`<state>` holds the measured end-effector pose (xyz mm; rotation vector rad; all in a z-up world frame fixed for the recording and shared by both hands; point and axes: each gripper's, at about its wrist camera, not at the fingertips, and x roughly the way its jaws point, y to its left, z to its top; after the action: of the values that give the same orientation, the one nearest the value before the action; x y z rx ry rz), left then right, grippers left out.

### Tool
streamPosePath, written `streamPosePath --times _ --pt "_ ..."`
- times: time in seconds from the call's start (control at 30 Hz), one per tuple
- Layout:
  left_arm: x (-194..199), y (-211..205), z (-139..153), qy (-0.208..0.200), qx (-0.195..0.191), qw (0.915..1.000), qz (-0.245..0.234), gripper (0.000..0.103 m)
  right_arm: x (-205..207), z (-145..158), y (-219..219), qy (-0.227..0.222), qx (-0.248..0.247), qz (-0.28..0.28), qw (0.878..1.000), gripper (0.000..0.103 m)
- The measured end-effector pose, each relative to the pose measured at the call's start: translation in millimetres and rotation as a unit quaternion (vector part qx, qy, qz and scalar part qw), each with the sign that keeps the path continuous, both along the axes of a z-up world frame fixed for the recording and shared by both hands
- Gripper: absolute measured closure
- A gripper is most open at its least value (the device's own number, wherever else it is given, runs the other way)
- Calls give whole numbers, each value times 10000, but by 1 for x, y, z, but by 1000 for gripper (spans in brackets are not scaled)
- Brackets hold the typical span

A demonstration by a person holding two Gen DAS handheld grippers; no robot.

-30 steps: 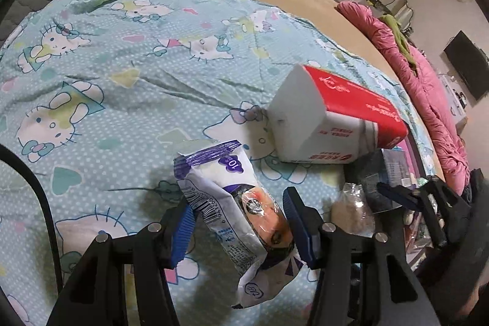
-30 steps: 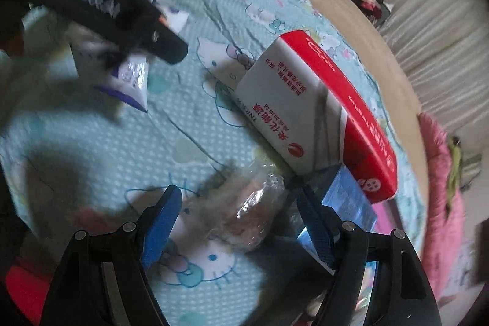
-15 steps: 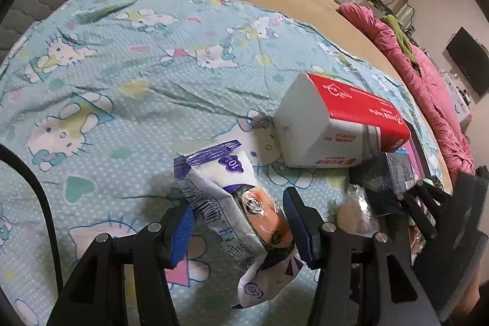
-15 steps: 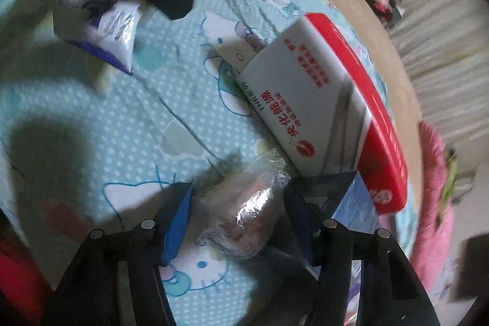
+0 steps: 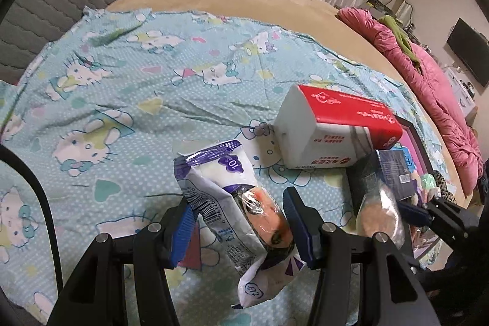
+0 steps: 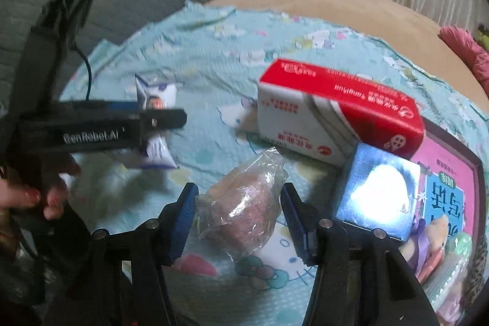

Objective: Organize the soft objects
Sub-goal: 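Lift the snack packet with the left tool while the right tool lifts the bread bag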

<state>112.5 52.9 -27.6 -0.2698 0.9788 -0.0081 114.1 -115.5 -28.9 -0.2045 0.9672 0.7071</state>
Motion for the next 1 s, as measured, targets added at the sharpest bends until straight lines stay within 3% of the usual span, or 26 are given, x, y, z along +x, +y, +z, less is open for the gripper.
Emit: streamPosePath --times 0.53,1.0 --pt "-32 -35 61 -419 427 9981 -167 47 -28 74 -49 -699 798 -417 9935 46" --pt "-43 -67 93 -649 603 9953 -395 47 -38 105 -83 -939 1096 -803 9863 46"
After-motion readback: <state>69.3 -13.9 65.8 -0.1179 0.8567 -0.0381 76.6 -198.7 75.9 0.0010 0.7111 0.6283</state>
